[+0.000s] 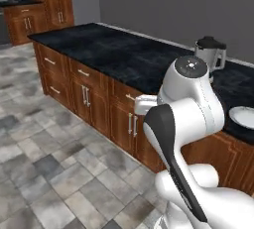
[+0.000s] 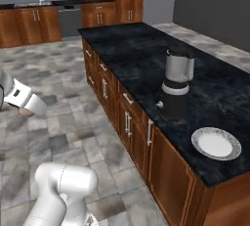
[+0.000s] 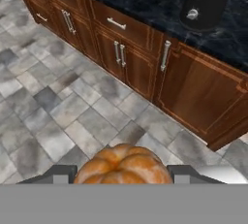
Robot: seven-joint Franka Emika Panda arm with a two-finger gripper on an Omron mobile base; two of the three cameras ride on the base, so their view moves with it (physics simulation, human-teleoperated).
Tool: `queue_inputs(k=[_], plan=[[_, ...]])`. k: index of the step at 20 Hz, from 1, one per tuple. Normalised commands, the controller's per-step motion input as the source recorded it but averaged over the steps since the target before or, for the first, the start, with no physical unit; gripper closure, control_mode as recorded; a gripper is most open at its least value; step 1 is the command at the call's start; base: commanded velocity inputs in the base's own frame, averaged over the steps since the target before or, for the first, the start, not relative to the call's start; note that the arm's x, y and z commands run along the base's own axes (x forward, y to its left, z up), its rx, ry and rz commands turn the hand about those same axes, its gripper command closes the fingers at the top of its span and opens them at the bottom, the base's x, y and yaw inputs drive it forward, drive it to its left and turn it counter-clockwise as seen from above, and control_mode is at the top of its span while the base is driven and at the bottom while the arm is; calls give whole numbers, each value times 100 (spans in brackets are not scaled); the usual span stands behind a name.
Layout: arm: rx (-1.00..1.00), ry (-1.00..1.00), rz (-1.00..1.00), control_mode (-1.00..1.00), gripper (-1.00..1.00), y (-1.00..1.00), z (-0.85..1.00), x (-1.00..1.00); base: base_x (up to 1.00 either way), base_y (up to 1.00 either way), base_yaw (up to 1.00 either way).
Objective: Pick the tangerine and kiwi from the fridge and place them on the plate next to the blender to make a fruit smoothie.
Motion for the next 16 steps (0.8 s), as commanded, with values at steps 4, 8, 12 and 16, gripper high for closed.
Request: queue_inputs(k=[4,8,12,16], plan=[[0,0,0,100,100,0,0,0,42,0,-67],[0,0,0,100,100,0,0,0,48,0,-69],[0,0,0,100,100,0,0,0,53,0,-70],[0,0,0,100,100,0,0,0,56,0,-70]])
